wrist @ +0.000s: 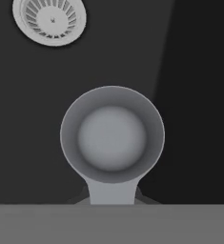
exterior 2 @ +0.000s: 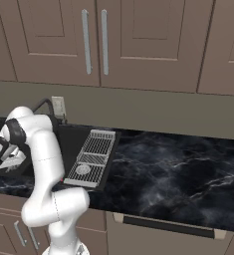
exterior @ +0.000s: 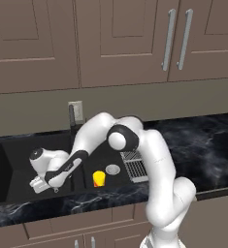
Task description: Move any existing items from the left basin to the right basin for drying. Then move the measuring cup from the counter to the left basin of the sink for washing.
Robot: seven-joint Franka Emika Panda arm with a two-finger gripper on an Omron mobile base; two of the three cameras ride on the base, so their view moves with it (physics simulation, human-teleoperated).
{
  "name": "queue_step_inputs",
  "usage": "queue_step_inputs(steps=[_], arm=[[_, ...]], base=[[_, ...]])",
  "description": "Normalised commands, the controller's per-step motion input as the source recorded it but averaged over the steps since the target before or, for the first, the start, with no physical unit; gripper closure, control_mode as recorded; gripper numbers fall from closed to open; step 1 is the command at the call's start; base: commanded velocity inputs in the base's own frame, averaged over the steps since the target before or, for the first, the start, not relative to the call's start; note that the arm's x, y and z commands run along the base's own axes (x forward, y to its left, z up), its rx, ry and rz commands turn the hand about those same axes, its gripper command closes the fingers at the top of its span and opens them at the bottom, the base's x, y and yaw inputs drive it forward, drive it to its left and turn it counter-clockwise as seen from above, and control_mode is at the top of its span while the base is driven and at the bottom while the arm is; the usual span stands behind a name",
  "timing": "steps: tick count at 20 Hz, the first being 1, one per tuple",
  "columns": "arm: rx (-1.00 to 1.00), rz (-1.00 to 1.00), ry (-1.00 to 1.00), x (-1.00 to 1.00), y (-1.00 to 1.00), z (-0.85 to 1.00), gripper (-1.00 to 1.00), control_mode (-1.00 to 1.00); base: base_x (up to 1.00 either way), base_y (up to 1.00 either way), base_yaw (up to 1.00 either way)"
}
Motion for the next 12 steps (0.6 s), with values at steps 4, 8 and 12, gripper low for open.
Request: queue_step_inputs(steps=[4,8,12], arm=[[0.00,-0.02,0.00,0.02,0.00,-0.19,1.00,-1.00],[0.00,-0.02,0.00,0.04,0.00,-0.14,1.00,-1.00],[0.00,-0.02,0.01,0.04,0.00,-0.16,1.00,-1.00]], base=[[0.00,0.00,0.00],[0.00,0.00,0.00],[0.00,0.00,0.00]])
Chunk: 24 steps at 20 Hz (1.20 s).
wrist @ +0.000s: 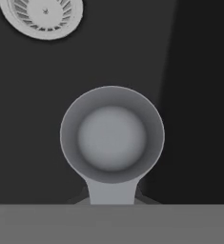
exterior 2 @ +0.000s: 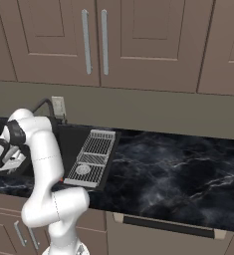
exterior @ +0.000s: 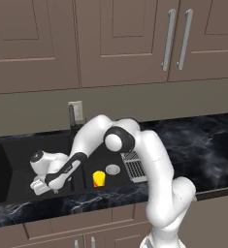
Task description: Move any existing items from the left basin to the right basin for drying. Then move the measuring cup from the counter to the left basin of the sink for washing.
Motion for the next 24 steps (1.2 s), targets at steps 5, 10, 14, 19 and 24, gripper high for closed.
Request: queue_step_inputs(steps=[5,10,14,19,24], arm=[[0.00,-0.02,0.01,0.05,0.01,-0.16,-1.00,-1.00],[0.01,0.00,0.05,0.02,0.02,-0.10,-1.00,-1.00],[0.03,0.00,0.00,-0.02,0.00,0.00,-1.00,-1.00],[0.04,0.00,0.00,-0.10,0.01,0.02,-1.00,-1.00],[0.01,0.00,0.00,-0.10,0.12,0.23,-1.00,-1.00]], base=[[0.00,0.00,0.00],[0.00,0.00,0.00],[0.00,0.00,0.00],[0.00,0.00,0.00],[0.00,0.00,0.00]])
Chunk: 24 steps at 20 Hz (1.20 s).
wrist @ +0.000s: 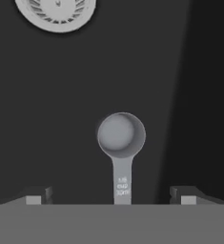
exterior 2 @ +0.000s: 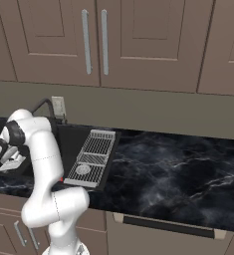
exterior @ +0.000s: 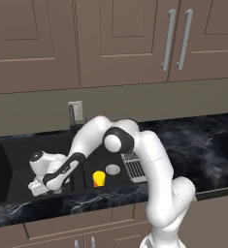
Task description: Move any existing items from the left basin to the right basin for drying. Then move the measuring cup from the counter to the left basin of the sink for washing.
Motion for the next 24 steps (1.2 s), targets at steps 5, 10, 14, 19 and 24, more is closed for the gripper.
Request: queue_step_inputs(steps=[5,10,14,19,24], arm=[[0.00,0.00,0.00,-0.01,0.19,0.42,-1.00,-1.00],[0.00,0.00,0.00,0.00,0.13,0.54,-1.00,-1.00],[0.00,0.00,0.00,0.00,0.11,0.58,-1.00,-1.00],[0.00,0.00,-0.01,-0.08,0.05,0.55,-1.00,-1.00],[-0.01,0.00,-0.03,-0.16,0.02,0.48,-1.00,-1.00]], base=[[0.00,0.00,0.00],[0.00,0.00,0.00],[0.00,0.00,0.00],[0.00,0.00,0.00],[0.00,0.00,0.00]])
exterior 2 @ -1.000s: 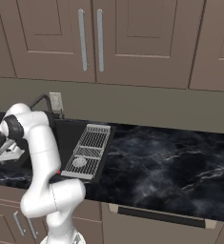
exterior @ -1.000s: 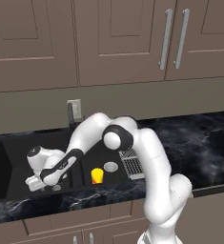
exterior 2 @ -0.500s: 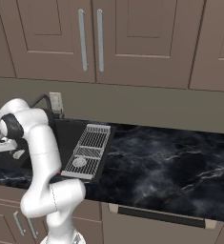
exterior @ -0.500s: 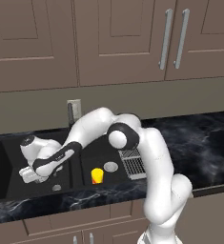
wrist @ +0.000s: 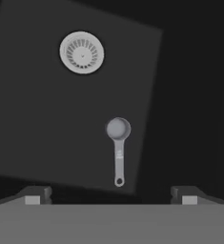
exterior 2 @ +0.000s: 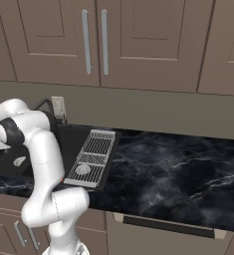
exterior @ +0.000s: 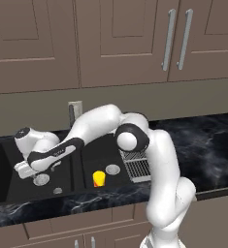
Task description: Move any existing items from the left basin to the right basin for drying. Then move the measuring cup from the counter to the left basin of the sink for washing.
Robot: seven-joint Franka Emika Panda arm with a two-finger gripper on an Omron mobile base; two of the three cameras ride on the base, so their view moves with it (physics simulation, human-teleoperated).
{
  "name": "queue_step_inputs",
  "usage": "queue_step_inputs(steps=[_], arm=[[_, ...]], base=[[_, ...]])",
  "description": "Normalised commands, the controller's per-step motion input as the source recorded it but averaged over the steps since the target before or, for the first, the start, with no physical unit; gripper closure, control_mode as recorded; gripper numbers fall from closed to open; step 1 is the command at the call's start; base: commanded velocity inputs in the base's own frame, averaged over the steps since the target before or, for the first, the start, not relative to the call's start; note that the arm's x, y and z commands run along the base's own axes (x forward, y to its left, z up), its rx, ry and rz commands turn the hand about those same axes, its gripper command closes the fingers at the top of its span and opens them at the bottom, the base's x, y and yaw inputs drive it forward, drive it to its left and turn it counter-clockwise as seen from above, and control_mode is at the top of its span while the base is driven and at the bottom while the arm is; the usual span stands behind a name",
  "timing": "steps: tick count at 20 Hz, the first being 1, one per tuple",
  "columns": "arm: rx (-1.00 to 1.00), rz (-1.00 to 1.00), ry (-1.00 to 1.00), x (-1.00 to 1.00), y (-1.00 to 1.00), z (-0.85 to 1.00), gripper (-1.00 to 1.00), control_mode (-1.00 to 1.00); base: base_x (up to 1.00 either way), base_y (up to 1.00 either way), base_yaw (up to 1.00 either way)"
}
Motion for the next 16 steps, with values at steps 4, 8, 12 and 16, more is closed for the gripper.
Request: queue_step_inputs(steps=[4,8,12,16], arm=[[0.00,0.00,-0.04,-0.24,0.00,0.44,-1.00,-1.00],[-0.02,0.00,-0.08,-0.31,0.00,0.35,-1.00,-1.00],[-0.01,0.00,-0.09,-0.38,0.00,0.37,-1.00,-1.00],[0.00,0.00,-0.11,-0.45,0.00,0.33,-1.00,-1.00]], base=[[0.00,0.00,0.00],[0.00,0.00,0.00],[0.00,0.00,0.00],[0.00,0.00,0.00]])
